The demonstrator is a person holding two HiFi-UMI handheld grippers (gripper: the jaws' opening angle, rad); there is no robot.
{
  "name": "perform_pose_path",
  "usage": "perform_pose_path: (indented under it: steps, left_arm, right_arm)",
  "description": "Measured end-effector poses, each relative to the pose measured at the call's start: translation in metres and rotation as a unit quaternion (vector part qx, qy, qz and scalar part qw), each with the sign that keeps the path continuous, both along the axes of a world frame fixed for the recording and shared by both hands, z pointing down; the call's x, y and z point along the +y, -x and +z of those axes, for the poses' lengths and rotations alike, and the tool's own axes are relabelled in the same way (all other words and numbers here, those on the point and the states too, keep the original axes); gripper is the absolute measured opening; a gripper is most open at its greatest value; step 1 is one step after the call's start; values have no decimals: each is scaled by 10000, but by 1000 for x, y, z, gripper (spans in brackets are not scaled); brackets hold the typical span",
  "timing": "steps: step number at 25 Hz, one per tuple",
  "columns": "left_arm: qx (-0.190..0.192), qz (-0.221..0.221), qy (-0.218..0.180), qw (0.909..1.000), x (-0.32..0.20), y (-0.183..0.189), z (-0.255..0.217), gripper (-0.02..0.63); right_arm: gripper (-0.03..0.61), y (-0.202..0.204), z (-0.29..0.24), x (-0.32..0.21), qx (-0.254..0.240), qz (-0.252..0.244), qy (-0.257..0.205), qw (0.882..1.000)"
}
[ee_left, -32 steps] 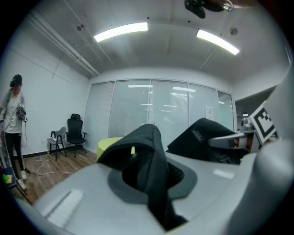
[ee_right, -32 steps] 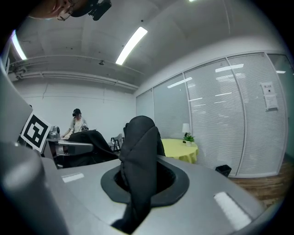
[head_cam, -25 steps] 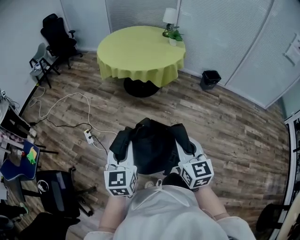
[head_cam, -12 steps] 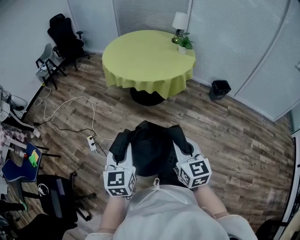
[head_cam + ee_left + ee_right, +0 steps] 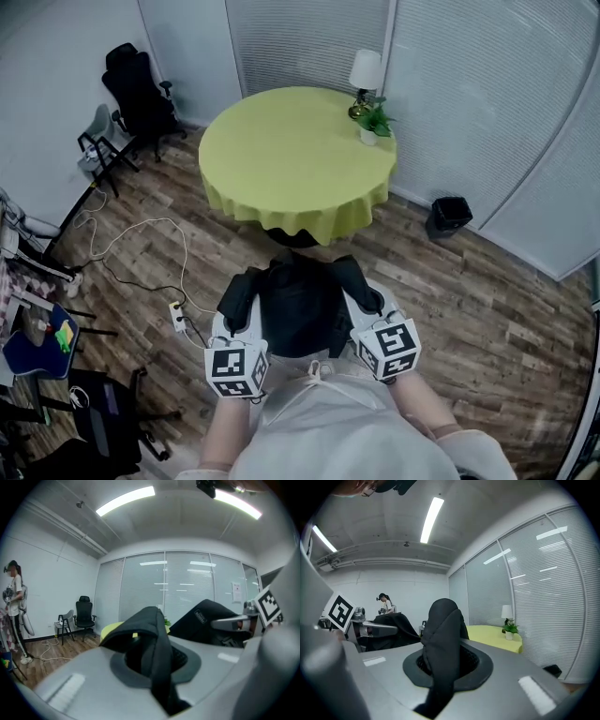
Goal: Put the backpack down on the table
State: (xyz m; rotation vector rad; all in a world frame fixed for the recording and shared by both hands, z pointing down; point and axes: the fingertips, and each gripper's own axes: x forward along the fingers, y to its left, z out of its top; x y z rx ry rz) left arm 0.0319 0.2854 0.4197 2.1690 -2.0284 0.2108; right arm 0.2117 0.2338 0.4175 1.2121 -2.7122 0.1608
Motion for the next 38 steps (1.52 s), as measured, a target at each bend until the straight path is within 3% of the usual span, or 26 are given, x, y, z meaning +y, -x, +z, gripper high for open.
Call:
perform_pose_path:
  steps: [7, 17, 27, 34, 38]
  left_arm:
    - [-80, 139, 287, 9995, -84, -24, 15, 40]
    - [-77, 560, 579, 9967, -197, 13, 34, 41]
    - [-62, 1370, 548, 9890, -341, 102, 7, 41]
    - [-225, 1752, 429, 9833, -424, 172, -10, 41]
    - [-137, 1850, 378, 9819, -460, 204, -14, 41]
  right_arm:
    - [32, -22, 13, -87, 146, 100, 110, 9998]
    - [32, 12, 35, -178, 194, 415, 362, 9983]
    - [34, 96, 7, -303, 93, 1122, 390, 9929]
    - [34, 166, -4, -378, -19, 1401, 328, 9896]
    - [34, 198, -9, -409, -2, 1514, 310, 9880]
